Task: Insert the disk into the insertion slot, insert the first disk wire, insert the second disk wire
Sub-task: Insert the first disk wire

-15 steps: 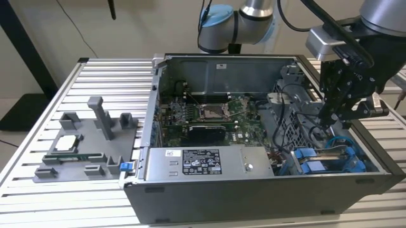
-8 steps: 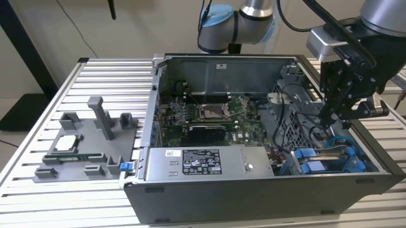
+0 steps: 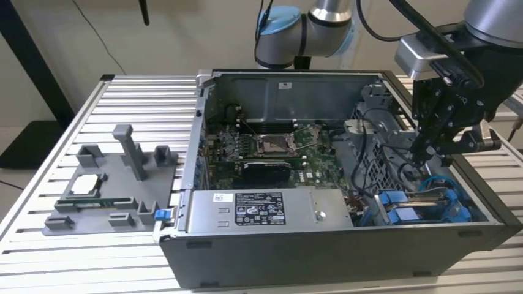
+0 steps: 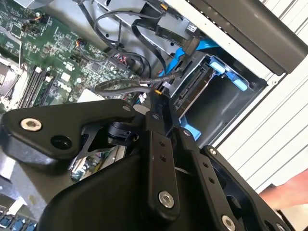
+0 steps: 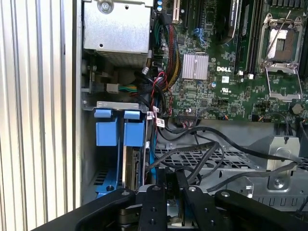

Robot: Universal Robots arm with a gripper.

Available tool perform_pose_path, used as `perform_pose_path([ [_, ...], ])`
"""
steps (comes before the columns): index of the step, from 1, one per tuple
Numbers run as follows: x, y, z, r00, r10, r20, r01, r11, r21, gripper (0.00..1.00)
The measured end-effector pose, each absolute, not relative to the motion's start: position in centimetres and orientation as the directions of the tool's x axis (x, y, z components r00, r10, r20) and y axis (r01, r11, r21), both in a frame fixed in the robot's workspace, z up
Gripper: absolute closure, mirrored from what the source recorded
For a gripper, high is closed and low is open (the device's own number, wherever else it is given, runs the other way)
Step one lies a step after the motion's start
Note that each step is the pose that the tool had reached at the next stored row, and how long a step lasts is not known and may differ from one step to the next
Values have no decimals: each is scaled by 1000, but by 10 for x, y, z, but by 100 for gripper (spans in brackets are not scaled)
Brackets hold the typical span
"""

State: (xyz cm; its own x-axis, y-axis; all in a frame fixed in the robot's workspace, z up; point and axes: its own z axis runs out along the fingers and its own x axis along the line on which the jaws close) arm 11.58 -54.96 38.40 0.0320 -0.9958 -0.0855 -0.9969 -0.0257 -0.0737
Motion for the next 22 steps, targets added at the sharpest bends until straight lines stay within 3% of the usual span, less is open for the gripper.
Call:
perform_pose_path([
  [10, 116, -550, 384, 32, -996, -86, -997, -26, -72, 100],
  [22, 137, -554, 379, 25, -996, -88, -1000, -26, 9, 100],
])
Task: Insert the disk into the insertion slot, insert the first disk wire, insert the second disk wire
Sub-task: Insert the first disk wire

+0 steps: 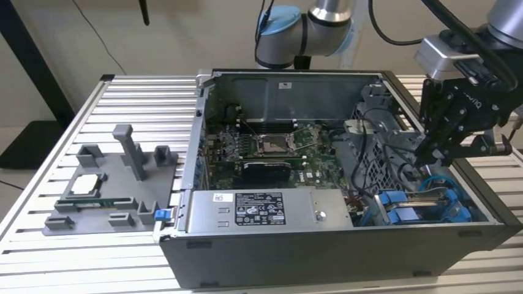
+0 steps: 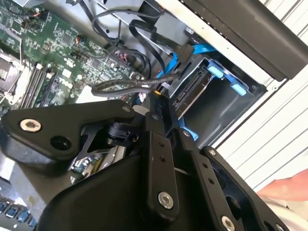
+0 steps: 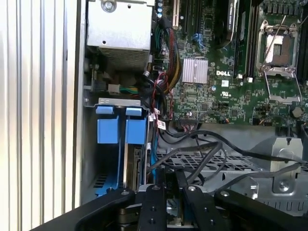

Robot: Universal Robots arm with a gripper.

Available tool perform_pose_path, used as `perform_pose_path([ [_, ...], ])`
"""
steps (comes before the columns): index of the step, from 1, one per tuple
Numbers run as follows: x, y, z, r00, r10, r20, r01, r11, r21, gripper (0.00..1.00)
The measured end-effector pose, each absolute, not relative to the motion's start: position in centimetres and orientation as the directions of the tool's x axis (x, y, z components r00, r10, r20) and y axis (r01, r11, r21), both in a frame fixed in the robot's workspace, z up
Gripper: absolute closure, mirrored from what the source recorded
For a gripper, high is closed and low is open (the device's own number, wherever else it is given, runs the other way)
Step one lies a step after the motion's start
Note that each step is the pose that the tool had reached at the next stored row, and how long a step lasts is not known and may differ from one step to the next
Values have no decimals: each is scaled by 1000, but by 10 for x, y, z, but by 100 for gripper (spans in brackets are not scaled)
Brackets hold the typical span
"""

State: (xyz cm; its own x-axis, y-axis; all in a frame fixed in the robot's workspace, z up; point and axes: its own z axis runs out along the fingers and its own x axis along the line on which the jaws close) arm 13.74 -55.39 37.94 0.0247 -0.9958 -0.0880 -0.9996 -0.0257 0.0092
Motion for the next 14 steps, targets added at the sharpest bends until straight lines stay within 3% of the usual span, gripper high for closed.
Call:
perform_pose_path([
  [14, 149, -569, 365, 22, -996, -88, -999, -25, 32, 100],
])
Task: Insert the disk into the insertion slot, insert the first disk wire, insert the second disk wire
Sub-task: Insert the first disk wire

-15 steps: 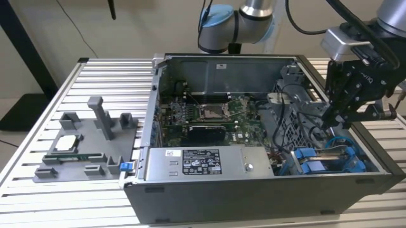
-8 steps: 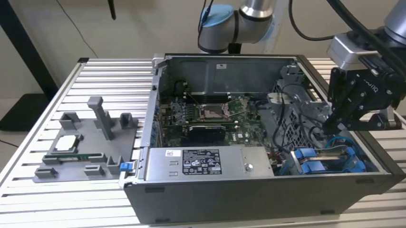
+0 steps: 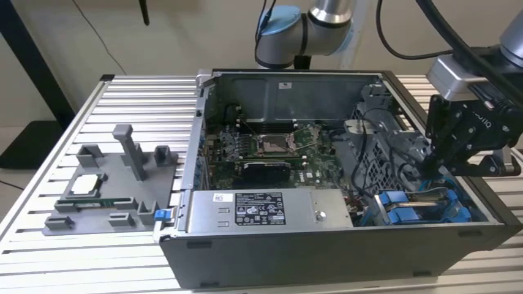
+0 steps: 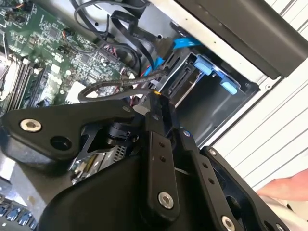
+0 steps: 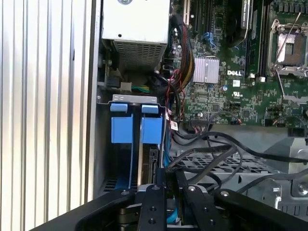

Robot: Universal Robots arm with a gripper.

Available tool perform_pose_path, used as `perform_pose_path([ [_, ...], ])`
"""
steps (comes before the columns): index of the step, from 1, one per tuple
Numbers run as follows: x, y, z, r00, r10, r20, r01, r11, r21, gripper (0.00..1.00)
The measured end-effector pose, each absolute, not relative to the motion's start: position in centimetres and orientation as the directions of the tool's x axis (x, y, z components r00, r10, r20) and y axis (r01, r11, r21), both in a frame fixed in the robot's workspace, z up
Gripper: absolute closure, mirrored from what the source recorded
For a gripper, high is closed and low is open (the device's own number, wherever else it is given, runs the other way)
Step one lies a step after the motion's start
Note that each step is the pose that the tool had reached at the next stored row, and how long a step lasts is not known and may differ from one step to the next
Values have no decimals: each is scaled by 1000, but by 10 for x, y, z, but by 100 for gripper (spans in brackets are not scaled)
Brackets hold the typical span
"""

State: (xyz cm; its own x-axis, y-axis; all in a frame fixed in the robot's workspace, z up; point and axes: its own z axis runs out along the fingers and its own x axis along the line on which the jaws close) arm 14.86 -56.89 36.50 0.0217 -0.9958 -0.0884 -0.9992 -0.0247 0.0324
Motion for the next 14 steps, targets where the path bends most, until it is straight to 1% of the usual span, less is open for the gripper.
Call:
perform_pose_path([
  [14, 159, -576, 356, 21, -996, -89, -999, -24, 39, 100],
])
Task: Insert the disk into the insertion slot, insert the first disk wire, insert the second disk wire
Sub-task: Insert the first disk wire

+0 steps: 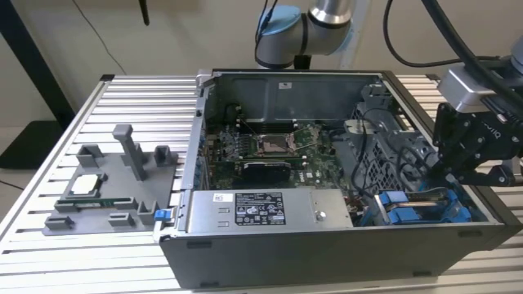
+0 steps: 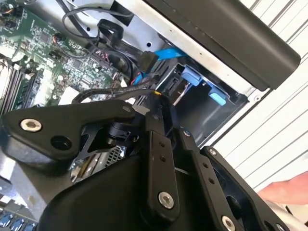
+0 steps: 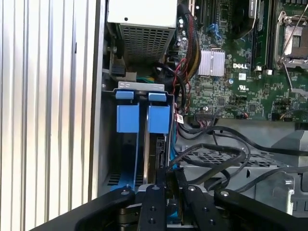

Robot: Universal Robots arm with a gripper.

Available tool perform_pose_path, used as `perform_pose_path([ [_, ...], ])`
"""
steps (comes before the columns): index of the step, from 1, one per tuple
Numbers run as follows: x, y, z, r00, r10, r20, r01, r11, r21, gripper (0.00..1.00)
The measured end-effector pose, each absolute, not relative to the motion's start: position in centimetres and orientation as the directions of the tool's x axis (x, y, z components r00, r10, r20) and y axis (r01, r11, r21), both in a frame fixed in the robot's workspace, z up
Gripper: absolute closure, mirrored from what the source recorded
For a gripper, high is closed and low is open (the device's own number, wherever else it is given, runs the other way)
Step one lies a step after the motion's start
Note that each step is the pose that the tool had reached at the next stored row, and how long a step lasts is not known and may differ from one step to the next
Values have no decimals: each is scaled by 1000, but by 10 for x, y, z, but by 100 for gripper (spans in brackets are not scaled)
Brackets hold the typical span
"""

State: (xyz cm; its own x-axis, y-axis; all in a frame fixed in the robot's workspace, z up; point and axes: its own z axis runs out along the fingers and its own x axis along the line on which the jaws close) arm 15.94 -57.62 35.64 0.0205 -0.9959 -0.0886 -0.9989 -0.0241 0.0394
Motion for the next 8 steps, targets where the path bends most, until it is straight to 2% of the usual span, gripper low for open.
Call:
perform_pose_path([
  [8, 161, -579, 349, 2, -996, -89, -999, -6, 45, 100],
])
